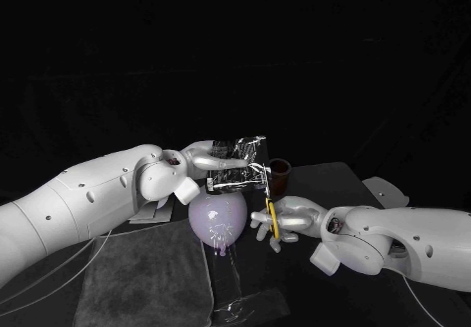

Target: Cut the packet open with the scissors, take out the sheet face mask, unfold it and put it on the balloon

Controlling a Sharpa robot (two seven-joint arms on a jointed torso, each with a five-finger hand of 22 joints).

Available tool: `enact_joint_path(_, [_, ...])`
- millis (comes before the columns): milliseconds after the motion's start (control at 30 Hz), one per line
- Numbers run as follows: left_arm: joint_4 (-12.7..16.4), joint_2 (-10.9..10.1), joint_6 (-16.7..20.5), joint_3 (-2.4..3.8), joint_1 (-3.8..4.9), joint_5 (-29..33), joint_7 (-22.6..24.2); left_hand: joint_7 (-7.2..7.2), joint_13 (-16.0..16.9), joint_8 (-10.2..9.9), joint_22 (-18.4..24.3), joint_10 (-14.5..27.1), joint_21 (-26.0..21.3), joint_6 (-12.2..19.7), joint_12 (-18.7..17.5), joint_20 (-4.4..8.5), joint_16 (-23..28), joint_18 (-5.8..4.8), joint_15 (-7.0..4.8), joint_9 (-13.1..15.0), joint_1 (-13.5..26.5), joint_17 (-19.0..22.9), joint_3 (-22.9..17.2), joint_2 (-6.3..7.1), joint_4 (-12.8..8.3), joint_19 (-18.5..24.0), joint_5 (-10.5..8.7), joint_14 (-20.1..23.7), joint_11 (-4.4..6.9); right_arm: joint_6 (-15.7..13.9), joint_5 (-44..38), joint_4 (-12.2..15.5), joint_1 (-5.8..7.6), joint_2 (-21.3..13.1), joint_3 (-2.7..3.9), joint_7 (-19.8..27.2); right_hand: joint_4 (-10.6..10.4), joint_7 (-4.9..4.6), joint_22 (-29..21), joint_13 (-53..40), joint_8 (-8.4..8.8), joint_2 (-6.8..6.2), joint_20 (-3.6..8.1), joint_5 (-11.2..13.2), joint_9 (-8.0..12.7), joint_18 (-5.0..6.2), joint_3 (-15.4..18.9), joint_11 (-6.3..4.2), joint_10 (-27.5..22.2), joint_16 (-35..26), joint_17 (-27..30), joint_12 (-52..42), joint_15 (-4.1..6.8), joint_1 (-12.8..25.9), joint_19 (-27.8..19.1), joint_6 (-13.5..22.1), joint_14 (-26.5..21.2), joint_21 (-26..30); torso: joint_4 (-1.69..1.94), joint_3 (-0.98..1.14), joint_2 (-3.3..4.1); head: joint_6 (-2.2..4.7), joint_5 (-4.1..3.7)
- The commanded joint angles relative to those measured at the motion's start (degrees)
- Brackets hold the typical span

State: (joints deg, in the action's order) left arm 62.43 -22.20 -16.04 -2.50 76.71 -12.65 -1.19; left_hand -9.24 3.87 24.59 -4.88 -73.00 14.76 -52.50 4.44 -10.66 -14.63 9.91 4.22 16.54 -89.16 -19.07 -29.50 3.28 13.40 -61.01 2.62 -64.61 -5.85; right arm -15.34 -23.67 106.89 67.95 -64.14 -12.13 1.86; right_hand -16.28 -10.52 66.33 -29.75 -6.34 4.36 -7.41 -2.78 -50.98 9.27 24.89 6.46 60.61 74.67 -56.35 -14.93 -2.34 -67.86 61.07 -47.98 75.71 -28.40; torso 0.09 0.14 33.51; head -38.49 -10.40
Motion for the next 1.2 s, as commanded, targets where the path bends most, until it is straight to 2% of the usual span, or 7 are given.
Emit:
enact_joint_path(33, [0.1, 0.1, -1.6, -0.05, -0.03, -0.9, 0.1, 0.04, 0.1, 0.3, -0.1, -0.6, 0.4, -0.3, 0.0, 0.02, -0.2, 0.59, -0.16, 6.1, 0.0, -0.1, -0.3, -0.69, 0.0, -0.5, 0.20, -0.1, -0.02, 1.3, -0.4, -0.1, 0.27, 0.0, 0.16, 0.7, -0.1, -0.11, 0.1, 0.1, 0.14, -0.44, -0.54, 0.0, 0.1, 0.79, 0.9, -0.03, 0.5, 0.0, 0.1, 0.2, 0.03, 0.2, 0.0, -0.5, -0.5, 0.0, -0.02, 0.01, -0.01, -0.05, 0.03])
enact_joint_path(233, [0.1, 0.0, -1.7, -0.06, -0.03, -1.0, 0.1, 0.05, 0.1, 0.3, -0.1, -0.6, 0.4, -0.4, 0.0, 0.03, -0.2, 0.59, -0.17, 6.2, 0.0, -0.1, -0.3, -0.67, -0.1, -0.5, 0.20, -0.1, -0.01, 1.4, -0.4, -0.2, 0.40, -0.1, 0.16, 0.5, 0.0, 0.45, 0.1, 1.6, -0.34, 0.02, -0.54, -0.1, 0.4, 1.13, 1.0, -0.58, 2.7, 0.4, -0.2, -0.2, 0.46, -0.1, 0.1, -2.0, -0.1, -0.2, -0.02, 0.01, 0.00, -0.03, 0.07])
enact_joint_path(333, [0.1, 0.0, -1.7, -0.07, -0.03, -1.1, 0.2, 0.05, 0.1, 0.3, -0.1, -0.6, 0.4, -0.4, 0.0, 0.03, -0.2, 0.59, -0.17, 6.2, 0.0, -0.1, -0.3, -0.67, -0.1, -0.5, 0.20, -0.1, -0.01, 1.2, -0.3, -0.2, 0.42, -0.2, 0.15, 0.3, 0.3, 1.54, 0.5, 1.6, -1.44, 0.68, -0.04, 0.0, 0.3, 1.22, 1.2, -1.69, 6.3, 1.1, -0.9, -1.8, 1.29, -0.8, 0.8, -4.5, 0.8, -1.1, -0.03, 0.02, 0.01, -0.08, 0.08])
enact_joint_path(433, [0.0, 0.0, -1.6, -0.08, -0.03, -1.1, 0.2, 0.05, 0.1, 0.3, -0.1, -0.6, 0.4, -0.4, 0.0, 0.03, -0.2, 0.59, -0.18, 6.2, 0.1, -0.1, -0.3, -0.67, -0.1, -0.5, 0.20, -0.1, 0.00, 1.2, -0.3, -0.2, 0.43, -0.2, 0.15, 0.2, 0.6, 3.46, 2.3, 0.2, -3.61, 1.37, 1.19, 0.0, -0.6, 0.57, 1.6, -3.48, 11.3, 2.3, -3.1, -4.8, 2.84, -1.7, 3.8, -8.3, 2.7, -5.9, -0.02, 0.01, -0.01, -0.08, 0.10])
enact_joint_path(567, [-0.2, 0.0, -1.5, -0.09, -0.04, -1.1, 0.2, 0.05, 0.1, 0.3, -0.1, -0.6, 0.4, -0.4, 0.0, 0.03, -0.2, 0.59, -0.18, 6.2, 0.1, -0.1, -0.3, -0.67, -0.1, -0.5, 0.20, -0.1, 0.00, 1.3, -0.3, -0.2, 0.44, -0.3, 0.15, 0.0, 0.6, 4.37, 3.3, -1.0, -4.56, 1.67, 2.15, 0.0, -1.4, 0.09, 1.6, -4.46, 12.9, 3.0, -4.3, -6.4, 3.71, -1.9, 5.5, -9.8, 4.0, -8.7, -0.01, 0.00, -0.01, -0.04, 0.08])
enact_joint_path(1000, [-0.2, -0.1, -1.7, -0.11, -0.04, -1.1, 0.1, 0.06, 0.1, 0.4, -0.1, -0.7, 0.4, -0.4, 0.0, 0.04, -0.3, 0.59, -0.18, 6.2, 0.1, -0.1, -0.4, -0.66, -0.1, -0.5, 0.19, -0.1, 0.00, 0.8, -0.3, 0.1, 0.44, -0.5, 0.15, 0.4, 0.5, 4.53, 3.3, -1.5, -4.59, 1.65, 2.46, 0.0, -1.8, 0.02, 1.7, -4.51, 12.7, 3.0, -4.4, -6.6, 3.93, -1.8, 5.6, -9.6, 4.3, -8.6, -0.01, 0.02, 0.00, 0.15, 0.16])
enact_joint_path(1200, [-0.2, -0.2, -1.7, -0.12, -0.04, -1.1, 0.1, 0.06, 0.1, 0.4, -0.1, -0.7, 0.4, -0.4, 0.0, 0.04, -0.3, 0.59, -0.18, 6.2, 0.1, -0.1, -0.4, -0.66, -0.1, -0.5, 0.19, -0.1, 0.00, 0.4, -0.3, 0.3, 0.44, -0.3, 0.15, 1.3, 0.5, 2.04, 2.0, 0.4, -1.21, 0.95, 1.69, 0.1, -0.9, -0.01, 1.7, -2.11, 4.8, 1.5, -1.7, -2.1, 2.21, -1.5, 3.6, -4.0, 2.8, -5.2, -0.02, 0.03, -0.01, 0.37, 0.12])
